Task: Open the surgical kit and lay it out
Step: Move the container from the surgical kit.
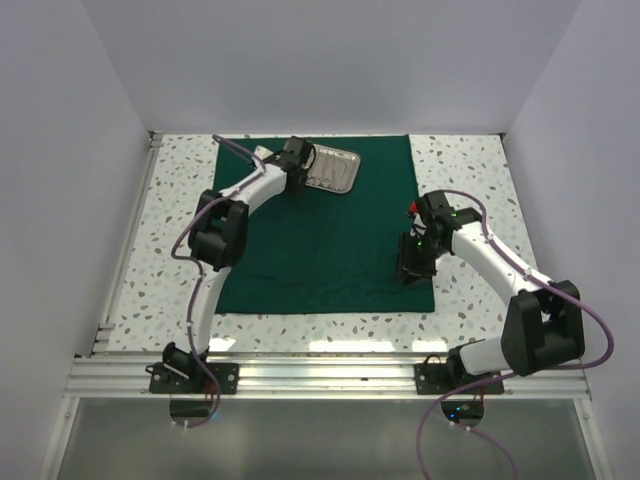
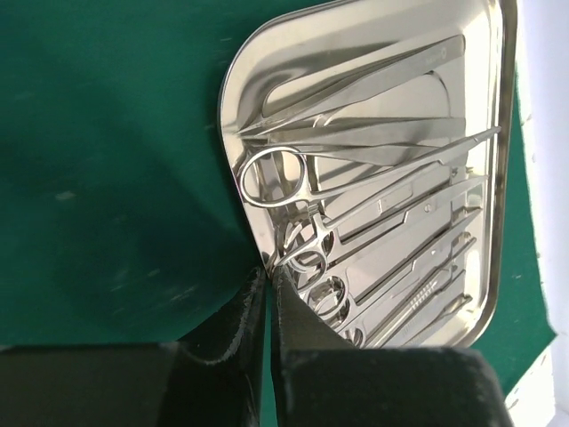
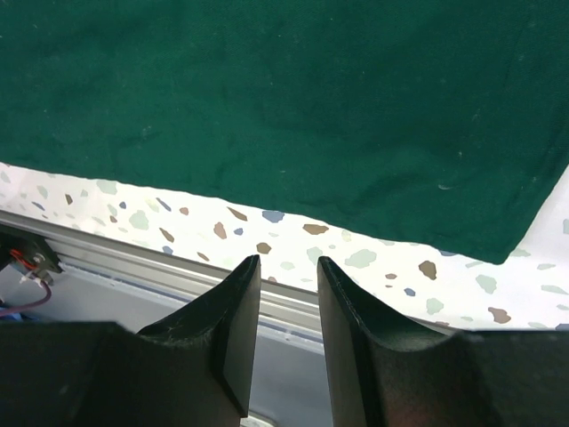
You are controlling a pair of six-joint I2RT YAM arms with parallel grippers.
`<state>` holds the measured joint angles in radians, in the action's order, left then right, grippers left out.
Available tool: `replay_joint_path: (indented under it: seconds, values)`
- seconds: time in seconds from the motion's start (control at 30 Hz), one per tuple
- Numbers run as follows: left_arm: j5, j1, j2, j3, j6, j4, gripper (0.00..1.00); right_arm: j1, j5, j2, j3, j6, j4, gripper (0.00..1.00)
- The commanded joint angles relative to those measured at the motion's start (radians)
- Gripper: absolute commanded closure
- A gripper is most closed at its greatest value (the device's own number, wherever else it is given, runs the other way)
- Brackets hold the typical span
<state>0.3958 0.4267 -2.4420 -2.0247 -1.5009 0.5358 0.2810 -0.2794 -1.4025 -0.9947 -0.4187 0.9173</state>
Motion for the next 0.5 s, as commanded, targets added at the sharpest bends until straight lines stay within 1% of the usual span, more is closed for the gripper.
replay_joint_path:
  seconds: [0.0,0.07,0.3,0.37,0.47]
  values:
    - [0.015,0.006,0.116,0.092,-0.034,0.042,1.00,0.012,-0.017,0.013,-0.027,0.008,-0.014,0.64]
    - [0.020,0.014,0.153,0.122,-0.062,0.044,1.00,0.020,-0.018,0.017,-0.021,0.006,-0.015,0.64]
    - [0.028,0.066,0.259,0.299,-0.264,0.010,1.00,0.035,-0.011,0.066,-0.001,0.011,-0.009,0.64]
    - [0.023,0.087,0.282,0.342,-0.298,-0.008,1.00,0.037,-0.003,0.091,0.002,0.014,-0.001,0.65]
    - [0.026,0.109,0.294,0.360,-0.328,-0.020,1.00,0.037,0.011,0.121,0.011,0.018,0.015,0.64]
